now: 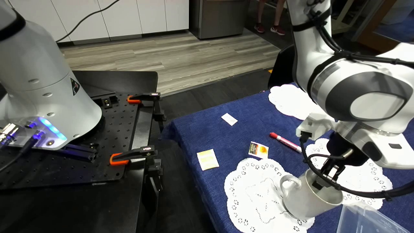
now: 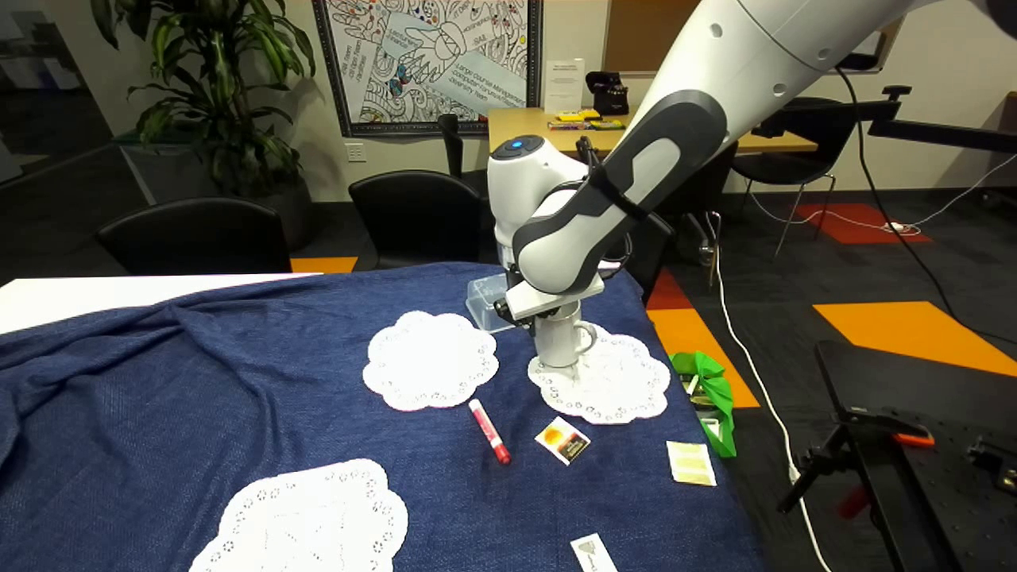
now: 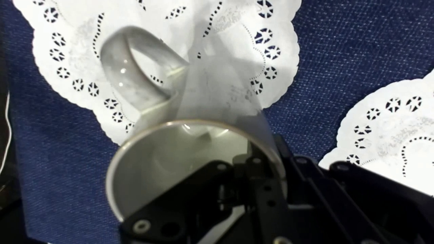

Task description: Move the white mug to the right white mat

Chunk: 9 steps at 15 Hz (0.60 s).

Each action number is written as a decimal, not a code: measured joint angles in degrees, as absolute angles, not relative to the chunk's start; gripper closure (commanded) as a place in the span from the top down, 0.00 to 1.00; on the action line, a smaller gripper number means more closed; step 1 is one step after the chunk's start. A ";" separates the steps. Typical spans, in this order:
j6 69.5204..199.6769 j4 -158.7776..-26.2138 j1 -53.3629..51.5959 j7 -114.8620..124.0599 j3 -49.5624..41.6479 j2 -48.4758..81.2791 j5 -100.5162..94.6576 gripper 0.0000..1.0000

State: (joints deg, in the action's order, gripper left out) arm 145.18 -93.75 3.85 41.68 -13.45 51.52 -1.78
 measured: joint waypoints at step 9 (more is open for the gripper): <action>145.21 -94.22 1.75 41.68 -13.46 48.25 -1.78 0.03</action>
State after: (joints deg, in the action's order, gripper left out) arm 145.21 -94.22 1.75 41.68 -13.46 48.25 -1.78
